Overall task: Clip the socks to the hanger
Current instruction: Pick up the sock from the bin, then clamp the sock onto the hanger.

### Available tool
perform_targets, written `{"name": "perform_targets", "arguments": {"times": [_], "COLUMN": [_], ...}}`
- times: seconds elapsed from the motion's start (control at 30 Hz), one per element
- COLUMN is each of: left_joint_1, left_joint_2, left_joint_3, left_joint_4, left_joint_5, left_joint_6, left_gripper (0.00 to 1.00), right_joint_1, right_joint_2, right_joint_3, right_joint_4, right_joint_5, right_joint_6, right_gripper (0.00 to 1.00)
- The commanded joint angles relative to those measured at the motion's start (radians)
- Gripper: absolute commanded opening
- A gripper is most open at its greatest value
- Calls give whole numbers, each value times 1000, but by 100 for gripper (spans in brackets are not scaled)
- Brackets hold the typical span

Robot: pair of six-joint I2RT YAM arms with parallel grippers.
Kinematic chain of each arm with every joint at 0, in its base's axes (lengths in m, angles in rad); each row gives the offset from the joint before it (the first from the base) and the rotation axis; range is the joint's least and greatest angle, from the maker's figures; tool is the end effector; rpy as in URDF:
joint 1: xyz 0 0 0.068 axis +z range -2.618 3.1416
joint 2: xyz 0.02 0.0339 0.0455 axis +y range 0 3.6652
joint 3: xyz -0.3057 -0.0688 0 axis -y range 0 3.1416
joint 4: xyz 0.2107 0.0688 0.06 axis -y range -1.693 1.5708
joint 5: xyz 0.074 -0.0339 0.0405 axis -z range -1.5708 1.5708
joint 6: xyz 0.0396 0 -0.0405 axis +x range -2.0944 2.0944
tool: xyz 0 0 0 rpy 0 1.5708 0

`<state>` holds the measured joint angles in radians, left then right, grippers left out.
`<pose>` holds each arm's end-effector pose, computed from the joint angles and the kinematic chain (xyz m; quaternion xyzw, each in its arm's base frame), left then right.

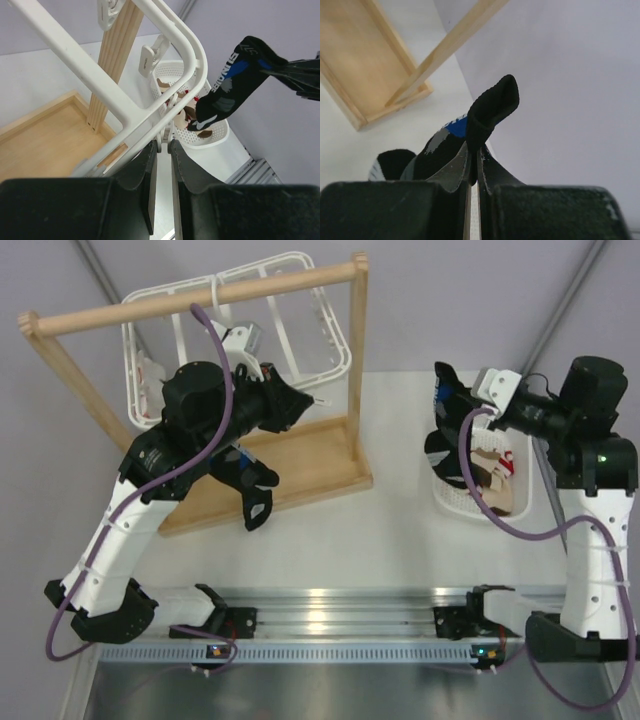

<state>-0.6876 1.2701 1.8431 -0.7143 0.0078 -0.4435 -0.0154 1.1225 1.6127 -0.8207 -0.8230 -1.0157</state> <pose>0.1439 -0.1186 0.5541 0.0945 0.7493 -0.3537 0.5518 0.1410 0.0269 0.5084 -0.5617 0.5430 0.0206 0.6239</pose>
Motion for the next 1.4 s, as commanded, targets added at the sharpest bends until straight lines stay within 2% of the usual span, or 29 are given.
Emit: {"name": "perform_targets", "arguments": {"times": [0.0, 0.13, 0.2, 0.3, 0.53, 0.63, 0.73, 0.77, 0.87, 1.0, 1.37], "left_joint_1": [20, 20, 20, 20, 20, 22, 23, 23, 25, 31, 37], "left_joint_2": [-23, -20, -18, -21, -20, -20, -17, -18, -14, -9, -8], "left_joint_3": [25, 28, 33, 33, 31, 31, 33, 36, 41, 44, 44], "left_joint_4": [65, 65, 64, 64, 62, 61, 59, 58, 58, 50, 44], "left_joint_5": [-31, -20, -20, -19, -14, -12, -14, -14, -14, -14, 8], "left_joint_6": [3, 2, -1, -6, -12, -14, -18, -24, -35, -58, -78], "left_gripper": [0, 0, 0, 0, 0, 0, 0, 0, 0, 0, 0], "right_joint_1": [75, 264, 386, 541, 793, 887, 972, 997, 1080, 1161, 1181], "right_joint_2": [28, 0, -27, -44, -125, -116, -105, -99, -78, -26, 40], "right_joint_3": [110, 61, -11, -110, -411, -465, -548, -575, -701, -792, -856], "right_joint_4": [-43, 90, 220, 316, 740, 813, 1029, 1177, 1369, 1685, 1917], "right_joint_5": [-107, 77, 209, 447, 812, 959, 1117, 1204, 1315, 1387, 1386], "right_joint_6": [20, 23, 57, 77, 5, -20, -63, -113, -225, -378, -538], "right_gripper": [0, 0, 0, 0, 0, 0, 0, 0, 0, 0, 0]}}
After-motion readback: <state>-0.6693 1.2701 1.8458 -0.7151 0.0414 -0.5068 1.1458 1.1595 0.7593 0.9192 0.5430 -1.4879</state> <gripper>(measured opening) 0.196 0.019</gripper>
